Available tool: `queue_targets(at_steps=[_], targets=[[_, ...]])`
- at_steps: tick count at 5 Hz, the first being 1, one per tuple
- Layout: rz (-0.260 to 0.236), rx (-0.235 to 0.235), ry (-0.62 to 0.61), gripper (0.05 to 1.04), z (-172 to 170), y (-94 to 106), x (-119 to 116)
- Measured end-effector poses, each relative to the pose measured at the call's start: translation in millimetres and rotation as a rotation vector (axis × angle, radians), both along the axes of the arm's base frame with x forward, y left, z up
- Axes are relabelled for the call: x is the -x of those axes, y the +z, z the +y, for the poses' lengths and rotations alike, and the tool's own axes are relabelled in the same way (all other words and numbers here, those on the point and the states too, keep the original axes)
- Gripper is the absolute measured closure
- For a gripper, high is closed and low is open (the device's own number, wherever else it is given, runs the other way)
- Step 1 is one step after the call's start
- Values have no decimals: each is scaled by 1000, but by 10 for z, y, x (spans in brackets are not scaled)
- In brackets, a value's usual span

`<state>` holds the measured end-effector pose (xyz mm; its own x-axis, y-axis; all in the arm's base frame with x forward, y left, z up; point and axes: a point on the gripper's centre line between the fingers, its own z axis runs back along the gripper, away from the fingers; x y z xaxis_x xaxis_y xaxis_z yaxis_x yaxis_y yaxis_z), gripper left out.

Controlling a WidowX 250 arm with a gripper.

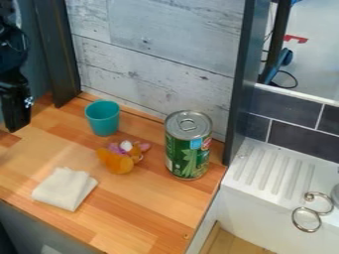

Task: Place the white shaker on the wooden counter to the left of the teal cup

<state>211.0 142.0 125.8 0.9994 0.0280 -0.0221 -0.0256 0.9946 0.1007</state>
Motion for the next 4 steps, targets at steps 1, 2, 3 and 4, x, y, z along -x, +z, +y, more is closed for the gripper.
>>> queue_targets(at_steps=[1,2,3,4], targets=[[18,12,-1,81,-7,-53,16],[14,9,-21,81,147,-69,83],[-19,-11,-60,81,327,-133,85],[-1,3,-69,81,480,-319,96]])
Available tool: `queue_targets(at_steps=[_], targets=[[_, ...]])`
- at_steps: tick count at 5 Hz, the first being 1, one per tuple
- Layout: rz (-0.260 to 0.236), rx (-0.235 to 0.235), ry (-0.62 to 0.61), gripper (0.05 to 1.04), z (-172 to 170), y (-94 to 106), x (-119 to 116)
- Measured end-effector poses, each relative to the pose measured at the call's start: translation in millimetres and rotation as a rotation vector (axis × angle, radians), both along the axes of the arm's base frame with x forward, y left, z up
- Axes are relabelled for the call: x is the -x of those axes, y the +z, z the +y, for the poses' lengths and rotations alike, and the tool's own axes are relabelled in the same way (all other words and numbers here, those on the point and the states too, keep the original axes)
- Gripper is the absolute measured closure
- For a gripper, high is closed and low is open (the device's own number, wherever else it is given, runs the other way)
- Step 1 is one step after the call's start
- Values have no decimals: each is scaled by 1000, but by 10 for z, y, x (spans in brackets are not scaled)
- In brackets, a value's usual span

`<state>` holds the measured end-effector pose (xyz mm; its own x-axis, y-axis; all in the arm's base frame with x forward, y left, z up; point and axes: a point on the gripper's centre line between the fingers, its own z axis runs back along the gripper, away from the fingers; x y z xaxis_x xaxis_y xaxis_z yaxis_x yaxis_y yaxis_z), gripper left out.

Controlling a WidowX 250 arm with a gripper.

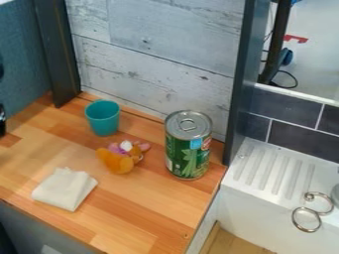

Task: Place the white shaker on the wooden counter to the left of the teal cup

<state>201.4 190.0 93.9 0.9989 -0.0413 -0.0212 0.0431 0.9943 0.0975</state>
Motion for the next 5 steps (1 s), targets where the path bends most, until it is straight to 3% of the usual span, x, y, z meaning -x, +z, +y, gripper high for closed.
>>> queue_targets(at_steps=[1,3,5], targets=[[7,17,-4,81,157,-105,2],[40,0,18,81,351,-78,12],[95,28,17,81,375,-202,34]])
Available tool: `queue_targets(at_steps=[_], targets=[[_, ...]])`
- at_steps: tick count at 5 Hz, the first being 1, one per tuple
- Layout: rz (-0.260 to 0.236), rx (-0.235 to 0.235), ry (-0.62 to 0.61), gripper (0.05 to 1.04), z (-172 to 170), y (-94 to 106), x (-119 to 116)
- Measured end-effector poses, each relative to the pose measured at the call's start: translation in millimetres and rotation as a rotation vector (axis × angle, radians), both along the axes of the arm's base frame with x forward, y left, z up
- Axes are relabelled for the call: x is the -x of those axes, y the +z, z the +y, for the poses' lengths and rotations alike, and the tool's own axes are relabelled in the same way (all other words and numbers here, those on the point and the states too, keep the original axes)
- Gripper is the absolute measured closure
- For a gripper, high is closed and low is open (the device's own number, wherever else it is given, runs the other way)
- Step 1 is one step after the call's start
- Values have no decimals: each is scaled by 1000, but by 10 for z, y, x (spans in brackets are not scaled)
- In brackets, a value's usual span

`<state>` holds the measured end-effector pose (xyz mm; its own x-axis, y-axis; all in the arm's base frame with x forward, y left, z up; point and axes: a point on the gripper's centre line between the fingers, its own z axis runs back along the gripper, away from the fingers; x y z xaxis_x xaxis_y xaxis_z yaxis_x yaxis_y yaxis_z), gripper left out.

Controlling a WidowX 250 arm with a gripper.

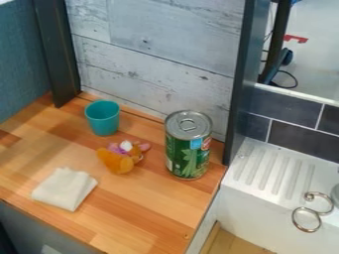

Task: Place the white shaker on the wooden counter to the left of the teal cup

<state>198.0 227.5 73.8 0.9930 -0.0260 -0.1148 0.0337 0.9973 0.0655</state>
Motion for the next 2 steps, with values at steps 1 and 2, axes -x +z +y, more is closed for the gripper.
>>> queue_targets(at_steps=[1,2], targets=[[7,31,-8,81,-18,-94,-19],[19,23,-4,81,36,-157,-42]])
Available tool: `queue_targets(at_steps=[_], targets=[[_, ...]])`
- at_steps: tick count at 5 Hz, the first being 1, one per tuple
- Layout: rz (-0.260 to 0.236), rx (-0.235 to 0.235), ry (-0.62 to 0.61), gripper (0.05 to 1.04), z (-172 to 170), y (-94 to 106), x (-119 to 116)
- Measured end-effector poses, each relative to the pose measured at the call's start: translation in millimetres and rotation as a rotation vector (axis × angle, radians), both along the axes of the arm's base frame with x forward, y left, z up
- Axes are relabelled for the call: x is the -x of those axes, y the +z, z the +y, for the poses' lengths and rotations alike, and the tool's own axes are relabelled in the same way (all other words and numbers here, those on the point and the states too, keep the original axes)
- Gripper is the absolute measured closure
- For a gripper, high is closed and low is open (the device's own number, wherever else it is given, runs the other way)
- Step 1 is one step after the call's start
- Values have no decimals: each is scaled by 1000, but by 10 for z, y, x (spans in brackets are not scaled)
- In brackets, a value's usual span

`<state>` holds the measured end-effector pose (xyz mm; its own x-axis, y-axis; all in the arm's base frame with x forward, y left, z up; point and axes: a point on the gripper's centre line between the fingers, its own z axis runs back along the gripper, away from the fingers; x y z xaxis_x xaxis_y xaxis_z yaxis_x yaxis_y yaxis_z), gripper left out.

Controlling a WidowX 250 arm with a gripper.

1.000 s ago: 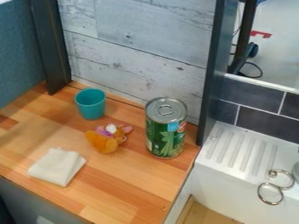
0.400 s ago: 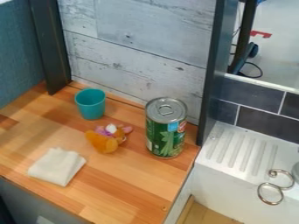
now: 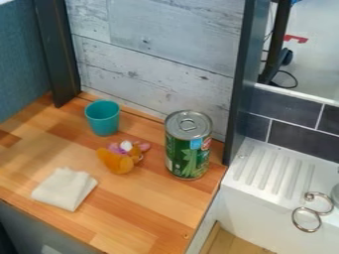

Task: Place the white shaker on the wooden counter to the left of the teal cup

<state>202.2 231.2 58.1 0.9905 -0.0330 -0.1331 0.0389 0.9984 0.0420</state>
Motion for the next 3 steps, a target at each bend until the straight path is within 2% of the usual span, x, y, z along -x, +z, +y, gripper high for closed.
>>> queue_targets(at_steps=[1,2,3], targets=[[20,-20,27,81,67,-47,0],[13,-27,36,81,76,-42,-17],[33,-9,47,81,81,-150,-23]])
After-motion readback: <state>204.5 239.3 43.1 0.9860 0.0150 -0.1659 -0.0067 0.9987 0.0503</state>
